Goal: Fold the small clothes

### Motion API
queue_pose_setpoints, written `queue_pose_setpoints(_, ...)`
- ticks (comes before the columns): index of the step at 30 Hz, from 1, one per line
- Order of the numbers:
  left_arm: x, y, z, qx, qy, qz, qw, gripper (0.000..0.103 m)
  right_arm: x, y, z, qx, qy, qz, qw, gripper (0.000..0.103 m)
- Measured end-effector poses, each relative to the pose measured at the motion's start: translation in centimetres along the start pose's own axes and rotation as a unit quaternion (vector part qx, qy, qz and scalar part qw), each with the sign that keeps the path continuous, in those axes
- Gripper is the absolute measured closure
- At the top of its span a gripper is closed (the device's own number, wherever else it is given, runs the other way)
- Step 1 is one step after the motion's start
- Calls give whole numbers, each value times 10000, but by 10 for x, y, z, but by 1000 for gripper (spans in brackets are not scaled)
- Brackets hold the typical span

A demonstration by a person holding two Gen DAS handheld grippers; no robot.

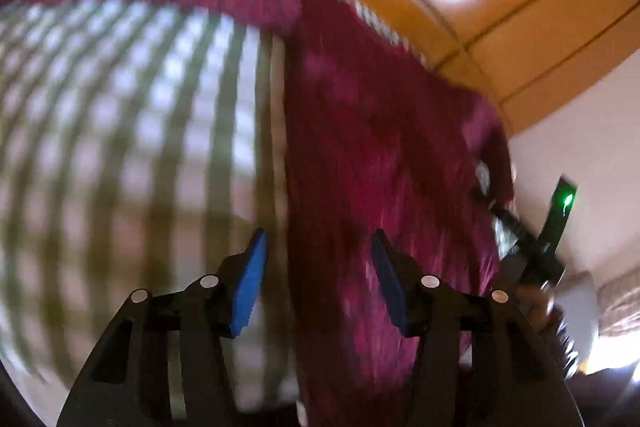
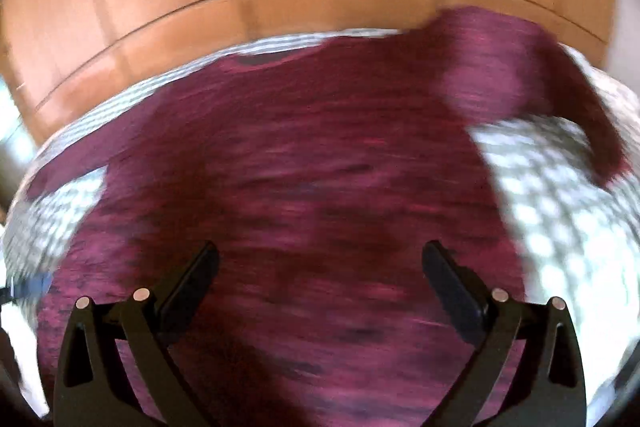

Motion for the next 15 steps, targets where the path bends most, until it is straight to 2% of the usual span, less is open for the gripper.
queue_pose_setpoints(1,-7,2,2,147,66,70,9998,61,-5,12,-2,-111,-55,95,9999,3)
queue_pose_setpoints(2,-11,5,3,183,66,94,9998,77,-10,20,-3,-156,-103,156,9997,5)
queue_pose_setpoints(3,-12,6,4,180,29,86,9998,85,-20,29,-5,-170,-188,194,9995,11)
queue_pose_setpoints(4,-13,7,3,234,70,90,9997,88,-27,31,-7,-231,-226,149,9994,24)
queue_pose_setpoints(5,-17,13,3,302,104,163,9994,90,-36,31,-10,-383,-248,-39,9989,29)
queue_pose_setpoints(6,-20,18,3,396,122,261,9988,91,-42,29,-14,-476,-227,-213,9984,43)
queue_pose_setpoints(7,-26,27,1,491,144,392,9979,91,-45,28,-16,-477,-230,-279,9982,62)
queue_pose_setpoints(10,-32,33,8,673,48,503,9965,91,-57,31,-20,-334,-299,-251,9987,65)
queue_pose_setpoints(11,-34,29,7,726,-32,482,9962,90,-59,34,-18,-285,-315,-216,9989,65)
queue_pose_setpoints(13,-29,23,5,879,-43,409,9953,80,-59,36,-17,-230,-288,-175,9992,62)
queue_pose_setpoints(14,-24,24,3,1011,47,459,9938,69,-59,34,-18,-222,-288,-182,9992,59)
queue_pose_setpoints(15,-19,28,-1,1185,204,555,9912,53,-59,32,-18,-190,-285,-197,9992,52)
Point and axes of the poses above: each gripper's, at about its wrist camera, not at the fingertips, and z roughly the way its jaws point, y to its right, x to its top, the point moved 6 cm from there along z, roughly the way its jaws point, and after that the axes turned 7 degrees about -y, right-handed, at the moved point
